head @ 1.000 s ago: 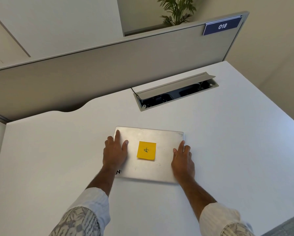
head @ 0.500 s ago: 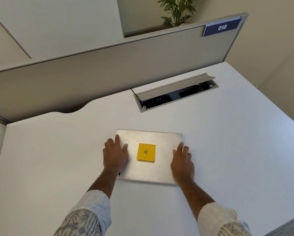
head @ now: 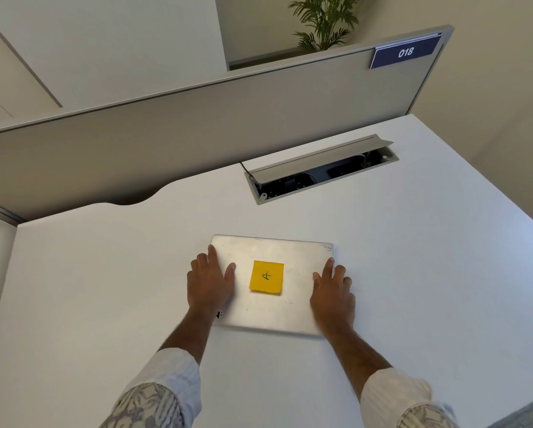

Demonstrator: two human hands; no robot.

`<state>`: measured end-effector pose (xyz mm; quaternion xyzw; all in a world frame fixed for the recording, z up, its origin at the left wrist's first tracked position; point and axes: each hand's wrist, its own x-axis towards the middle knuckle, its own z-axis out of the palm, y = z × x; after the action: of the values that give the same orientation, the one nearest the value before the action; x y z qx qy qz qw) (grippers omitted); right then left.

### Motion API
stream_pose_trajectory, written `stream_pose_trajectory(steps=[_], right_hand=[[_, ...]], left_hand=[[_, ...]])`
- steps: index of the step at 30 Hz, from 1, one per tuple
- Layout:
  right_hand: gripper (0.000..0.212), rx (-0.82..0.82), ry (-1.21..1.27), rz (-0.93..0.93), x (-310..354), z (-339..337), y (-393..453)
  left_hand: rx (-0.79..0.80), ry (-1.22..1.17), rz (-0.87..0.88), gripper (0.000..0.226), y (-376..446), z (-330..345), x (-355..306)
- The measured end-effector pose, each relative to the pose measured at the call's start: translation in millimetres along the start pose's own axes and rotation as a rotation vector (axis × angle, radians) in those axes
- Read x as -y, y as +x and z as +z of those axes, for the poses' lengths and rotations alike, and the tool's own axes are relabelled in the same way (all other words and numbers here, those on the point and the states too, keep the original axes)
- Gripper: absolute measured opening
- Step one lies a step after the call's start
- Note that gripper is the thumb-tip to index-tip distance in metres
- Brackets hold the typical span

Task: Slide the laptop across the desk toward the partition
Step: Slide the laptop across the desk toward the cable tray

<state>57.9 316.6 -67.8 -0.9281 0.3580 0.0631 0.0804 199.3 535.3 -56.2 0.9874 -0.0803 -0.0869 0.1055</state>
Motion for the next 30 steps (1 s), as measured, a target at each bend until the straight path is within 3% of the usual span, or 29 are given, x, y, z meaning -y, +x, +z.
stream_pose_trajectory(steps=[10,30], right_hand=[[0.072,-0.035,0.066,0.008,2,-1,-2],[0.072,-0.066,0.115,0.019,8,5,-1]], left_hand=[[-0.023,0.114,-0.062,0.092,-11,4,-17],[-0.036,-0.062,-0.224,0.083,7,1,-28]])
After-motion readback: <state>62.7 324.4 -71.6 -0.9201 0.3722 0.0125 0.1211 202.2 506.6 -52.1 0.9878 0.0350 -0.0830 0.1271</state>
